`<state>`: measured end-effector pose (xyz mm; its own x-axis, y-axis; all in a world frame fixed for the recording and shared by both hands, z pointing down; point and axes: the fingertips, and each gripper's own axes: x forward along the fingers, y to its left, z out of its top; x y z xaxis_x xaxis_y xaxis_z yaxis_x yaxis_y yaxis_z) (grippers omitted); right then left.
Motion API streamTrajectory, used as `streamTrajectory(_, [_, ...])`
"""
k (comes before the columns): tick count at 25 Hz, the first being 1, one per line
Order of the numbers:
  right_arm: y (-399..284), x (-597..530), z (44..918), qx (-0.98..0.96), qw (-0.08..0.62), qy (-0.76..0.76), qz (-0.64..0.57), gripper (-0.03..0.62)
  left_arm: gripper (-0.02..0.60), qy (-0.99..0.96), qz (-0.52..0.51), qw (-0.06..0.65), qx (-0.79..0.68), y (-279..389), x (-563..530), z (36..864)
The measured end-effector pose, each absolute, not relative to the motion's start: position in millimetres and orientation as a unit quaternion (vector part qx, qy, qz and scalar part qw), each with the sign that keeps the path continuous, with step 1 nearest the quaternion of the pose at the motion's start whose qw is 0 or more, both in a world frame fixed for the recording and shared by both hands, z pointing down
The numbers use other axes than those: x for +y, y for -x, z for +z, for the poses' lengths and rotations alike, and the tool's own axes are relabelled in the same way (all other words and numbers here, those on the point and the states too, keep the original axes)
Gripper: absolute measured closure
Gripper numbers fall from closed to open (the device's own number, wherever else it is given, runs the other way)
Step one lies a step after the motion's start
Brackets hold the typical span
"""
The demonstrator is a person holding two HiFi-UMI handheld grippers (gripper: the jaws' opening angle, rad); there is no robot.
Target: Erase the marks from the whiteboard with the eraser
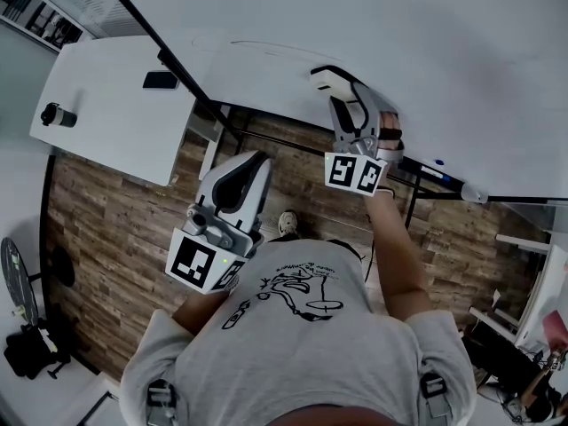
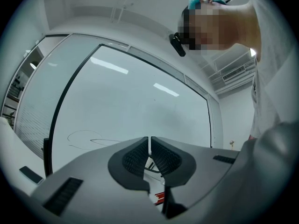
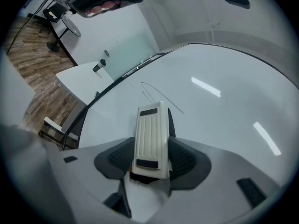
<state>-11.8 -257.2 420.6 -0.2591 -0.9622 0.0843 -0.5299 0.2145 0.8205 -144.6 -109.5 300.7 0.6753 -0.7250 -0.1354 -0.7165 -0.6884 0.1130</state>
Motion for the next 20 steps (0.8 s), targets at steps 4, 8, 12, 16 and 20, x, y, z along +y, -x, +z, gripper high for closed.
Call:
streamTrajectory(4, [24,-260,436,-0.719,0.327,-0.509,-0.342,0.361,0.548,-0.912,-0.089,0.026,-0.399,148,-109,301])
streamTrajectory(8, [22,-252,428,-0.728,0.329,-0.506,-0.326,0.359,0.548,-0.912,-0.091,0.024,-0.4,150,-109,300])
streamTrajectory(12, [18,-236,397,-0.732,0.296,-0.522,-0.323,0.359,0.548,-0.913,-0.094,0.022,-0.397,150,-113,299])
streamTrajectory(16, [4,-226,355,-0.73,0.257,-0.547,-0.319,0.359,0.548,-0.913,-0.099,0.018,-0.395,150,-119,297])
streamTrajectory(20, [-16,-221,311,-0.723,0.222,-0.572,-0.317,0.359,0.548,-0.914,-0.101,0.015,-0.392,147,-124,294])
